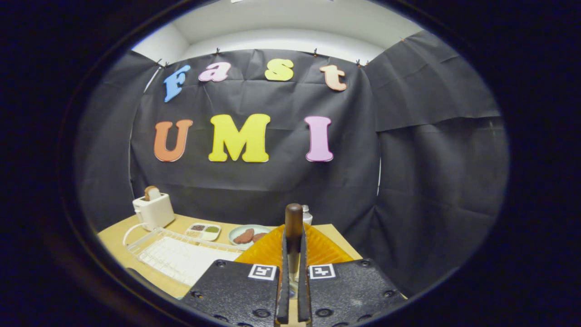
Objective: Take the plate from the dish rack, then take the spoon from the basket and place it into the plate.
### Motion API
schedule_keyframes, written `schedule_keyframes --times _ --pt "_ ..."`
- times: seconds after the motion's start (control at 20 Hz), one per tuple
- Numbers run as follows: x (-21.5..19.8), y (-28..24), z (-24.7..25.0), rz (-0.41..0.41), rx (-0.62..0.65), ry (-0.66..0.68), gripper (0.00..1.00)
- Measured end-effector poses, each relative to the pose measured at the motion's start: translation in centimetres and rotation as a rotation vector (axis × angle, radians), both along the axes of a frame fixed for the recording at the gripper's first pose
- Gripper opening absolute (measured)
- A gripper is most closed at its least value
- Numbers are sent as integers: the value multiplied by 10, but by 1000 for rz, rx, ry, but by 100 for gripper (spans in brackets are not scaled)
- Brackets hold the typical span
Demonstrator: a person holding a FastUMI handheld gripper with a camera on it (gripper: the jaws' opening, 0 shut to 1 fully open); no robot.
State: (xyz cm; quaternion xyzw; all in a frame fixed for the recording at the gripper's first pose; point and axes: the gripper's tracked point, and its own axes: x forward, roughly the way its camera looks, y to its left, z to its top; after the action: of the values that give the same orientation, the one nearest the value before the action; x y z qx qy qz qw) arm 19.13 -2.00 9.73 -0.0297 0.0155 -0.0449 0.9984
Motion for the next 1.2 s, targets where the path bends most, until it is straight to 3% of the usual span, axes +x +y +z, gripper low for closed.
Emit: schedule_keyframes --times 0.25,0.45,0.75,1.2 --pt "-57 35 -17 42 46 1 13" --pt "-83 66 -66 72 73 40 13" --pt "-86 109 -137 118 166 136 13" --pt "-70 108 -180 59 265 190 17"
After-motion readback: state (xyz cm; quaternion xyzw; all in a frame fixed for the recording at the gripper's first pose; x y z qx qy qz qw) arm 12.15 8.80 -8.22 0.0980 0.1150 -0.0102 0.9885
